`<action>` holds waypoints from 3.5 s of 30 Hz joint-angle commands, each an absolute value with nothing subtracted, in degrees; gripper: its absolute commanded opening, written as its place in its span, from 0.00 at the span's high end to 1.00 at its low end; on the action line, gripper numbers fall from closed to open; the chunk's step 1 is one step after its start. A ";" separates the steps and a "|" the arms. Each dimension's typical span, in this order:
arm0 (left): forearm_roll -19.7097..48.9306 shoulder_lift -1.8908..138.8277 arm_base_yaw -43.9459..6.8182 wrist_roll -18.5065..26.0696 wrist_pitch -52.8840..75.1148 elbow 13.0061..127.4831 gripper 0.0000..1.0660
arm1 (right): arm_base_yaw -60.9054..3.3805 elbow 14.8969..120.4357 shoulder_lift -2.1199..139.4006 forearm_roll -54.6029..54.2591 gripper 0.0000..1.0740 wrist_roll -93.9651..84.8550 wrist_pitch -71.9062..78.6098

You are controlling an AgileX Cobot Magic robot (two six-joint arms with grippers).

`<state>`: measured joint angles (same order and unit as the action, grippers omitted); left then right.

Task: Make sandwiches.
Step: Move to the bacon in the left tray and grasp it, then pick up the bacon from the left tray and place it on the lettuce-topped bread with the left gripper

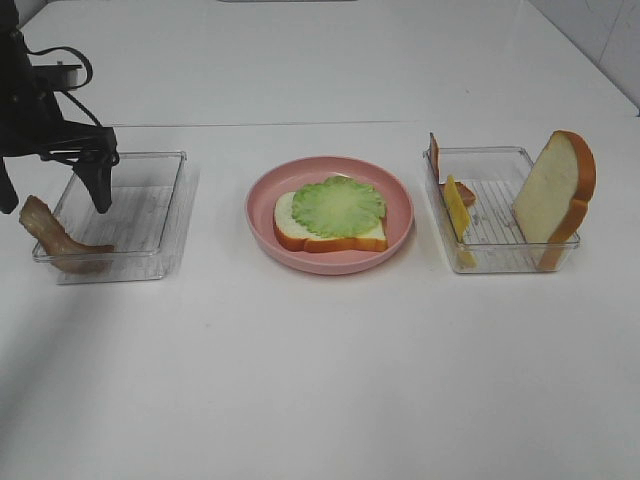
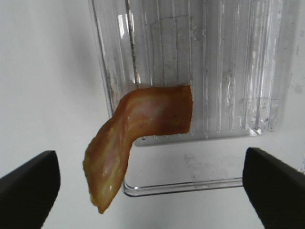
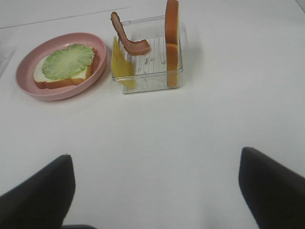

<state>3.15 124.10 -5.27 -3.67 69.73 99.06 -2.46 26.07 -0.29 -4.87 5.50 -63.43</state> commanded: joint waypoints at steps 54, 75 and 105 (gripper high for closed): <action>3.67 125.54 -5.33 -5.10 75.69 98.61 1.00 | -2.41 25.90 -2.01 -4.98 0.19 5.44 -62.68; 19.37 115.05 -10.94 -1.15 72.36 106.00 1.00 | -2.41 25.90 -2.01 -4.98 0.19 5.44 -62.68; 46.87 135.73 -27.79 10.37 51.57 118.20 1.00 | -2.41 25.90 -2.01 -4.98 0.19 5.44 -62.68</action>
